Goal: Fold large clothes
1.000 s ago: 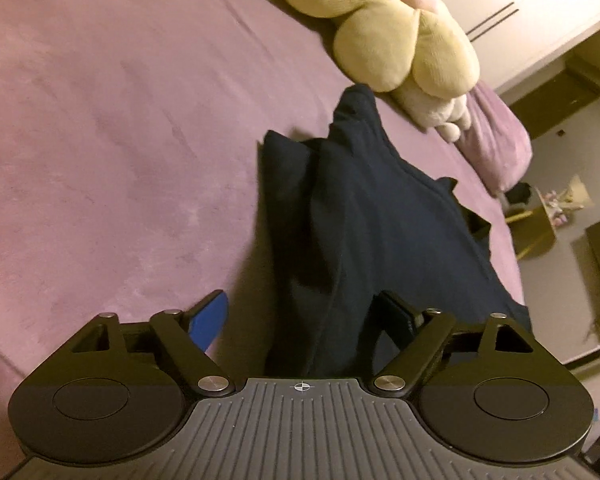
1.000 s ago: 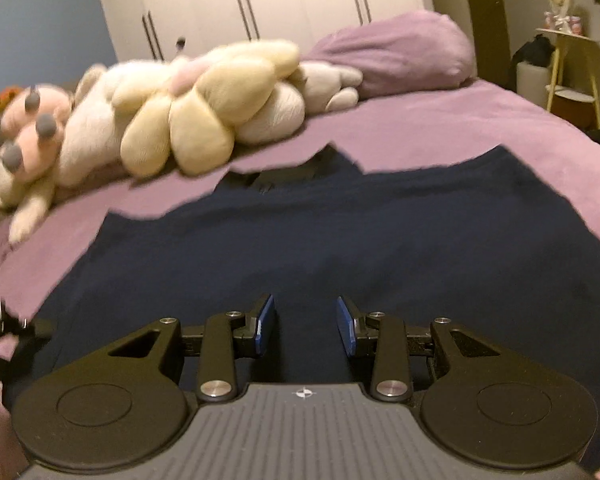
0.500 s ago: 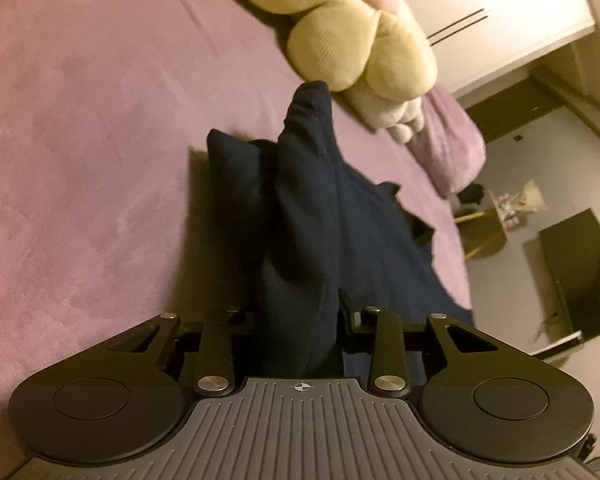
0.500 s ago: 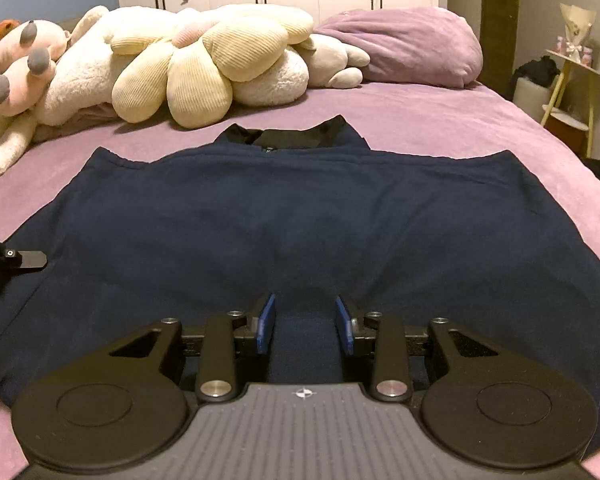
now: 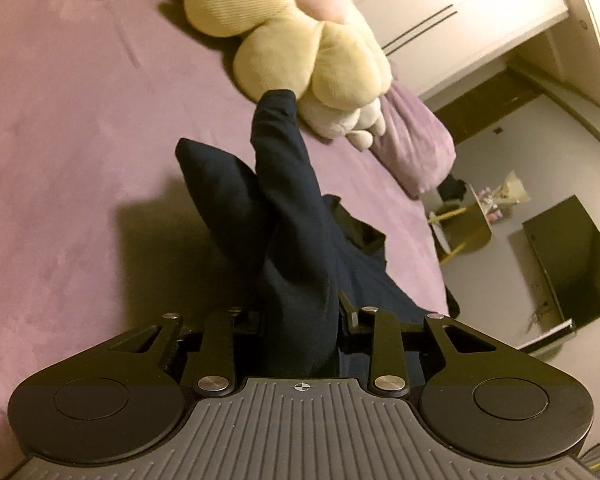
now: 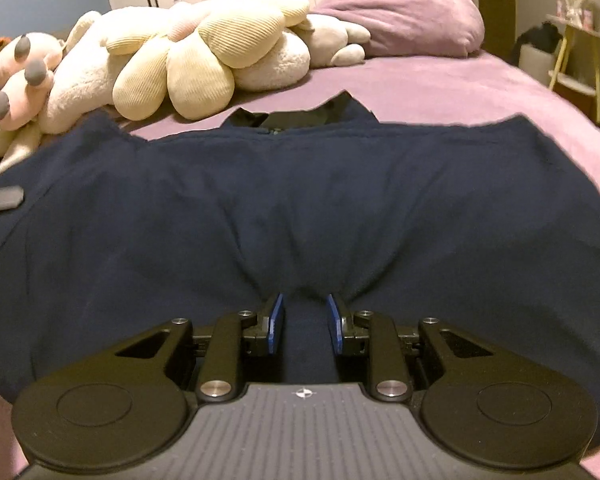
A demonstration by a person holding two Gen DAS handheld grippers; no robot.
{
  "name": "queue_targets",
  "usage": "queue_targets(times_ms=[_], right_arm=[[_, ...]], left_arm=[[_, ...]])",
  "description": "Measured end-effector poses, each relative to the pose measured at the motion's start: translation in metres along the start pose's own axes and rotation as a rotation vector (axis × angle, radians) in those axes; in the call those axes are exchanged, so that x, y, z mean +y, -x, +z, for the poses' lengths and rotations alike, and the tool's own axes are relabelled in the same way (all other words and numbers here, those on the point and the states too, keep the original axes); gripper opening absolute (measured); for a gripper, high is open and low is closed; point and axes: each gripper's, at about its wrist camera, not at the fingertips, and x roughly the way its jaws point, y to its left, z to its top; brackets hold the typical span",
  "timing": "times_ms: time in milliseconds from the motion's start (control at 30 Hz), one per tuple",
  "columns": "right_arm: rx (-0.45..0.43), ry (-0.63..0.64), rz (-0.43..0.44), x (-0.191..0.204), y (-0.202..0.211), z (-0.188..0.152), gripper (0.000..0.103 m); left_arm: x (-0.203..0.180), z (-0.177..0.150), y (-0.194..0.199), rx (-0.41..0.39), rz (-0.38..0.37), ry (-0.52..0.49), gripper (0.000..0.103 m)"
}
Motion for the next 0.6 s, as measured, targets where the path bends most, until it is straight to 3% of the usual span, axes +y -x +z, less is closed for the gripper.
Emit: queue_targets(times_ms=[133, 233, 400, 500, 600], right_arm=[[-0.017, -0.027, 0.047, 0.005, 0.013, -0.008, 0.024], [0.020, -0.035, 0.074, 0.000, -0.001, -0.014, 0.024], [0.051, -0.164, 0.194, -0.028, 0.005, 0.002, 0.021], [-0.029, -0.261, 0.151, -0.059, 0.033, 0.000, 0.021], [-0.031, -0.346, 0.070, -0.094, 0.048, -0.008, 0.021]], left_arm=[[-0.013, 0.000, -0.002, 0.016, -0.007, 0.013, 0.032], [-0.038, 0.001, -0.001, 0.011, 0.004, -0.030, 0.032], [-0.098, -0.001, -0.005, 0.020, 0.013, -0.136, 0.032], [-0.132, -0.010, -0.015, 0.040, -0.009, -0.178, 0.032], [-0.170, -0.023, -0.038, 0.067, -0.063, -0.205, 0.032]])
